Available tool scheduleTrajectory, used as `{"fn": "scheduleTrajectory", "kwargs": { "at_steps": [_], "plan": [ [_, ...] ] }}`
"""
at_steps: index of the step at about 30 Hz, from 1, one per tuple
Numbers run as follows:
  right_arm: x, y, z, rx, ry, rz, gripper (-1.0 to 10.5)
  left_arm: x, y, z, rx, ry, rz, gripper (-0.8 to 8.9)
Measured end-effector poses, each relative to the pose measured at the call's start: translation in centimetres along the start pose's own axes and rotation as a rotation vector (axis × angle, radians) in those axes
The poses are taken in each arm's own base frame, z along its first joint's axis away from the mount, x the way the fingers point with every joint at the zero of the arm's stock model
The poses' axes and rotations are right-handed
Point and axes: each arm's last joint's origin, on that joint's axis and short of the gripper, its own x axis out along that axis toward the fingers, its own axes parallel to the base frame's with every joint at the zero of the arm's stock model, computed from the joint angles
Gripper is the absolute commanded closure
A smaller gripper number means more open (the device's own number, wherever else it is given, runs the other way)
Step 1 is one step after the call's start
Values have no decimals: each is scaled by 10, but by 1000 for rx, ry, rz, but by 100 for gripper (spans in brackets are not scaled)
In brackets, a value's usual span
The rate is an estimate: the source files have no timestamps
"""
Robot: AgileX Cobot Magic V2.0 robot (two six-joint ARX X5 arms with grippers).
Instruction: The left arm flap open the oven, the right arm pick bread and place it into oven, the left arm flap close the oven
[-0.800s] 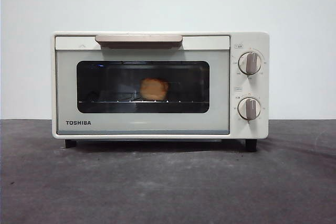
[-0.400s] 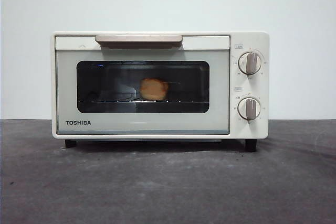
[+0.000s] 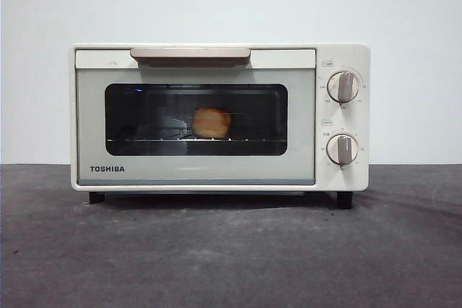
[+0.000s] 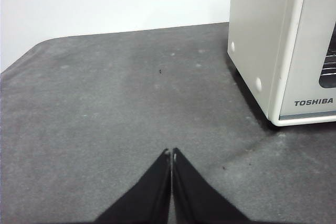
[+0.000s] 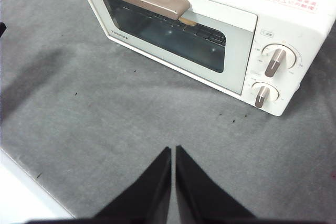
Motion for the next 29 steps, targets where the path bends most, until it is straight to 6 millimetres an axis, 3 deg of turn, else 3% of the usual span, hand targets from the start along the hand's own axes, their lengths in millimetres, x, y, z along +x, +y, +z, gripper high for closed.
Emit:
{"fn": "scheduleTrajectory", "kwargs": {
  "at_steps": [4, 7, 13, 17, 21, 29],
  "plan": [
    [-7, -8, 1, 32, -36, -34, 938, 0, 0, 0, -1, 0, 0, 798],
    [-23, -20, 1, 75, -129, -101, 938, 0, 0, 0, -6, 0, 0, 798],
    [-62, -43, 1, 142, -460, -367, 938, 0, 0, 0, -7, 0, 0, 798],
    [-74, -52, -8, 127, -642, -518, 938, 0, 0, 0, -7, 0, 0, 798],
    [-66, -62, -24, 91, -741, -640, 938, 0, 0, 0, -7, 0, 0, 798],
    [-15, -93, -77, 54, -830, -728, 938, 0, 0, 0, -7, 0, 0, 798]
  ]
}}
